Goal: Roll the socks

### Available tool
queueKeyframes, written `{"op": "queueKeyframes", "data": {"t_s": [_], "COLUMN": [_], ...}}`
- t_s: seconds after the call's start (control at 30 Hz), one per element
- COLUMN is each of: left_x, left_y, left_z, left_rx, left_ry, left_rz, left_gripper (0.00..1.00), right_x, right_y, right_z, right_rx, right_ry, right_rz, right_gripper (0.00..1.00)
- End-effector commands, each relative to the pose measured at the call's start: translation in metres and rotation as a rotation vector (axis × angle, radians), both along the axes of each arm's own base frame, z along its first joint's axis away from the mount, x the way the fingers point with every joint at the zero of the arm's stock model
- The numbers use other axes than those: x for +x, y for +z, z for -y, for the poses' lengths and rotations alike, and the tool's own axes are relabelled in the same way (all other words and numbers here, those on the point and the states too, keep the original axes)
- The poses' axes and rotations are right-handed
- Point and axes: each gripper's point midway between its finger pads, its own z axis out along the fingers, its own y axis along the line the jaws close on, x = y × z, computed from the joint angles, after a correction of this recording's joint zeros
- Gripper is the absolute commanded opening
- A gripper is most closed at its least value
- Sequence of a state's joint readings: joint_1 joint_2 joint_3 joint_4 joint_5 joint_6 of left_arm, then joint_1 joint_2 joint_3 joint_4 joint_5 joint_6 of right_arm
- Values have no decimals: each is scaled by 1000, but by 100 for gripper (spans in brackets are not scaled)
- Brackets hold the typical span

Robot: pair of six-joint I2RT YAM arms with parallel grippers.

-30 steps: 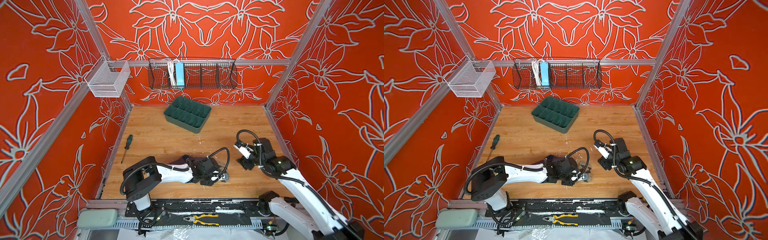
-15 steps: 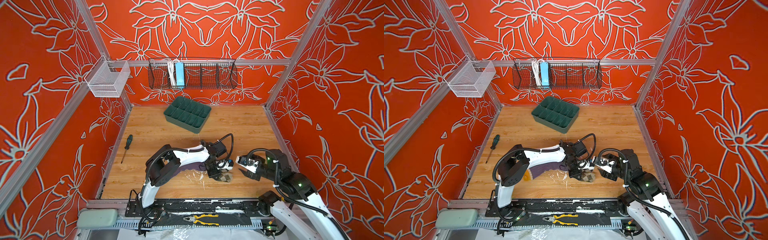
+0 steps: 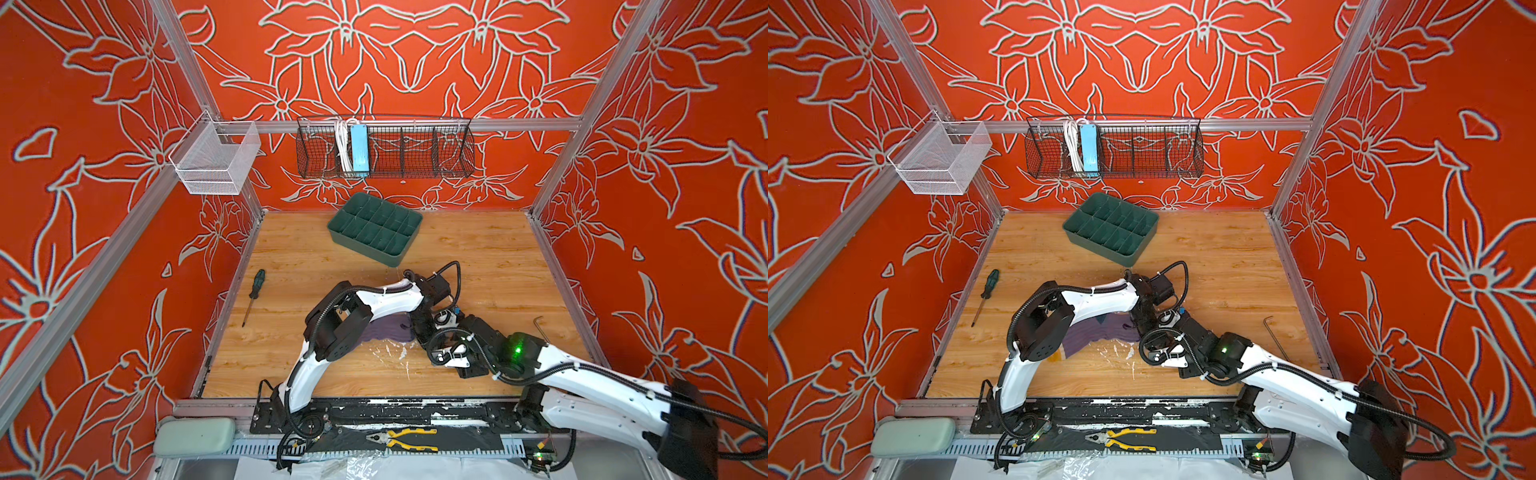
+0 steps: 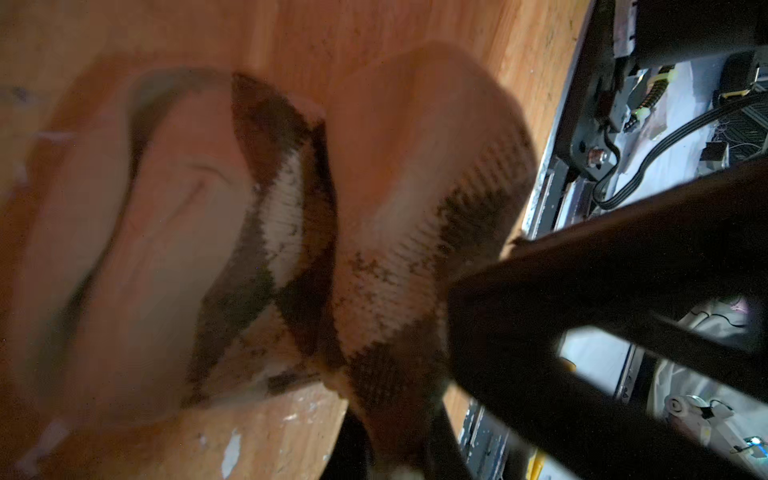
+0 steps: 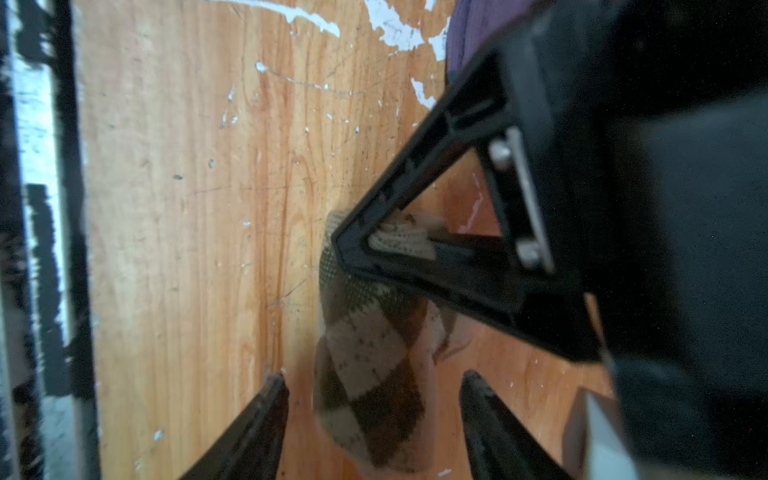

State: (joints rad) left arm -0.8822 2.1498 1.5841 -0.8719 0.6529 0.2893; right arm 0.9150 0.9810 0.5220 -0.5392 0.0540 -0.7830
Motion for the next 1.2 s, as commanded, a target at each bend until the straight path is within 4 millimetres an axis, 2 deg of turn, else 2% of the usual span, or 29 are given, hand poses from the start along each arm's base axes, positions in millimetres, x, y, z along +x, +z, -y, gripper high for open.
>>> {"op": "queueKeyframes", "data": {"t_s": [0.0, 0.13, 0.2, 0.27, 0.4, 0.53, 0.67, 0.77, 0.83, 0.93, 1.03, 1.1, 1.17], "left_x": [-7, -4, -1, 3, 17, 40, 76, 102, 109, 99, 68, 43, 25], "left_y": [-4, 0, 2, 10, 31, 66, 107, 148, 183, 230, 265, 267, 260], "left_z": [-6, -6, -6, -6, -11, -24, -55, -97, -131, -164, -170, -162, -152], "left_rx": [35, 23, 13, -11, -65, -139, -198, -210, -207, -238, -365, -446, -472], "left_ry": [8, 16, 28, 40, 85, 174, 352, 521, 604, 581, 408, 227, 83], "left_rz": [-61, -56, -42, -20, 71, 220, 444, 732, 942, 1169, 1314, 1356, 1377], "left_gripper": [0, 0, 6, 11, 24, 37, 42, 46, 48, 51, 54, 57, 60], "right_x": [15, 14, 10, 6, 3, 1, -10, -17, -21, -31, -39, -41, -37], "right_y": [-8, -26, -33, -38, -44, -45, -39, -33, -30, -32, -36, -40, -47], "right_z": [-12, -8, -4, 0, 4, 1, -14, -27, -34, -42, -49, -48, -46], "right_rx": [21, -48, -81, -103, -121, -102, -29, 19, 24, 12, -3, -15, -29], "right_ry": [-30, -50, -56, -65, -92, -102, -52, -25, -19, -21, -40, -69, -111], "right_rz": [46, 1, -30, -57, -85, -102, -164, -228, -283, -399, -523, -606, -655], "right_gripper": [64, 48, 38, 32, 15, 2, 0, 0, 0, 0, 0, 1, 1]}}
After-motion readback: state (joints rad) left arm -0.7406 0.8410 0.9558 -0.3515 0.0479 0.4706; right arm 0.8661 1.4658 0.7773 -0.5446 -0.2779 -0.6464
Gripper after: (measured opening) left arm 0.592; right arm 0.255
